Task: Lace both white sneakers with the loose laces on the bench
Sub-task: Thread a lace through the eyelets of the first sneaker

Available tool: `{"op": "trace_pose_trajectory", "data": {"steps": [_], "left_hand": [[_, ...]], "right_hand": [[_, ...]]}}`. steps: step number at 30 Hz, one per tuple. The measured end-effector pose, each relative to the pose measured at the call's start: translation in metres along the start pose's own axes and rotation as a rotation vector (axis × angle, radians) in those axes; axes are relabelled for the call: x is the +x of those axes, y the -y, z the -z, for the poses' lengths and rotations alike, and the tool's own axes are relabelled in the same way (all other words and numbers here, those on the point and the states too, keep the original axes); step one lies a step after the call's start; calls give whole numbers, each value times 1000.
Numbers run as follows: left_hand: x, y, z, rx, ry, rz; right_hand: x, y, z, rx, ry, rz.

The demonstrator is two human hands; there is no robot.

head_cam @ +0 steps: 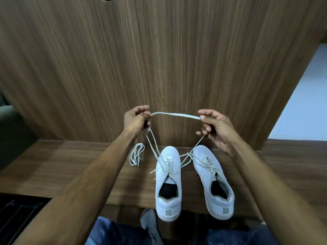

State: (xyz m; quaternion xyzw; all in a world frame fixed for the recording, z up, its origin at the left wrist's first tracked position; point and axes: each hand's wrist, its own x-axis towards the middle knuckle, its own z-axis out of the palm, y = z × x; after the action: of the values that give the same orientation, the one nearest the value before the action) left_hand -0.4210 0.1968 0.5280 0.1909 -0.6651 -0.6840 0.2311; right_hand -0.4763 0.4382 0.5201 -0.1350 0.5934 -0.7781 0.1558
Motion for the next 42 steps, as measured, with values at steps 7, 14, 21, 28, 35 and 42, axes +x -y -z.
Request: {"op": "trace_pose_trajectory", "data": {"steps": [7, 14, 21, 28, 35, 42], "left_hand": [[-8, 66, 10, 468, 28, -54], [-62, 146, 17, 1067, 328, 0], [-84, 159, 8, 986, 344, -116], [-92, 173, 14, 751, 180, -15], [-96, 175, 9, 898, 208, -132], [-91, 152, -8, 1413, 402, -269]], "right_hand": [[4, -73, 7, -1024, -128, 8], [-49, -128, -30, -1373, -2, 67], [-61, -156, -51, -1491, 19, -38], [-59, -167, -31, -1141, -152, -122], [-62, -170, -33, -1095, -197, -110], [-64, -169, -34, -1156, -180, -96]]}}
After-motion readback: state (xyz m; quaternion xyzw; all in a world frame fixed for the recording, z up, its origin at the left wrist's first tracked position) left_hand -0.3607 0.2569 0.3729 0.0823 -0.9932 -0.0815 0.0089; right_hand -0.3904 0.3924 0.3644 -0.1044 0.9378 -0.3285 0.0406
